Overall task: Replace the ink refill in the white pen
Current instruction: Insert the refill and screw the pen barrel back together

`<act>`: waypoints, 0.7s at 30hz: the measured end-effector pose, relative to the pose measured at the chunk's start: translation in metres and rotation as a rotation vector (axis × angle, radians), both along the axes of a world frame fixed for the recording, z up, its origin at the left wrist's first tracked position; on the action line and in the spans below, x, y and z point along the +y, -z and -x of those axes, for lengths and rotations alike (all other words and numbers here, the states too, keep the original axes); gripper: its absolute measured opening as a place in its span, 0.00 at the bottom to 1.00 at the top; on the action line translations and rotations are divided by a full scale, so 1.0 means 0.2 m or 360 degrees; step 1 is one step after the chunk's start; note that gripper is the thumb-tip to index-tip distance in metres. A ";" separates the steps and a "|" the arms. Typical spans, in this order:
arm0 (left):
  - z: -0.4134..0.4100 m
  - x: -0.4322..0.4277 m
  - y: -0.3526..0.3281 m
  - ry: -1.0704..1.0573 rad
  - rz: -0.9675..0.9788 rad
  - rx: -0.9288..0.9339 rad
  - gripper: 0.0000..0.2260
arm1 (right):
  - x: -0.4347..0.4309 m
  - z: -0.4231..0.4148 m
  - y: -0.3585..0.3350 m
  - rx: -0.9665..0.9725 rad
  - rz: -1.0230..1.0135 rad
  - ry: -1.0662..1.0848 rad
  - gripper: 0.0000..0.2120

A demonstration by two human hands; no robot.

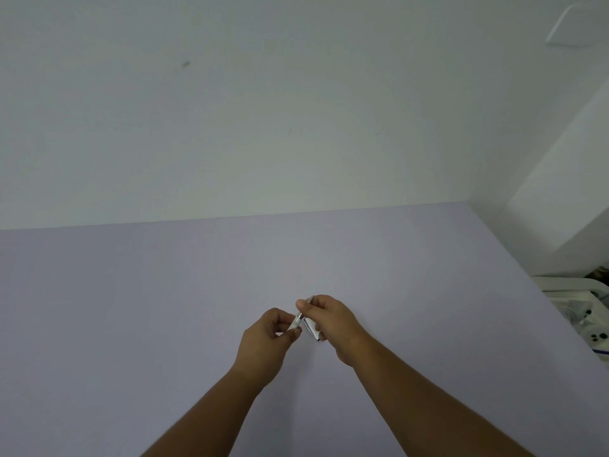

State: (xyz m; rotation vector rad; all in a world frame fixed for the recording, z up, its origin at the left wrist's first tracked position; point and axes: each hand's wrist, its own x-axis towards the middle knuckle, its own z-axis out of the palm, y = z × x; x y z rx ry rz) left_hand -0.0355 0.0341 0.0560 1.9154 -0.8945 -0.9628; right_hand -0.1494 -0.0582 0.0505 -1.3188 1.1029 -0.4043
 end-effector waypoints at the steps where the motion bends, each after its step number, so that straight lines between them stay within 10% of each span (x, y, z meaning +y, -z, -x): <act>1: 0.00 0.00 0.00 -0.0002 -0.0005 -0.0003 0.02 | 0.00 0.00 0.00 -0.0076 -0.0027 -0.0011 0.05; 7: 0.01 0.01 0.00 0.0034 -0.0027 -0.0026 0.01 | 0.01 -0.01 -0.01 0.0147 0.0024 0.0030 0.20; 11: -0.01 0.01 -0.01 -0.0016 -0.0032 -0.0022 0.02 | 0.00 0.00 -0.02 -0.0128 -0.0074 0.0010 0.05; 15: 0.00 0.01 -0.02 0.0030 -0.0044 -0.0054 0.02 | 0.00 -0.01 -0.01 0.0102 -0.0026 0.0031 0.18; 21: -0.01 0.01 -0.03 0.0014 -0.0058 -0.0082 0.02 | 0.01 -0.01 -0.01 -0.0062 -0.0044 0.0056 0.09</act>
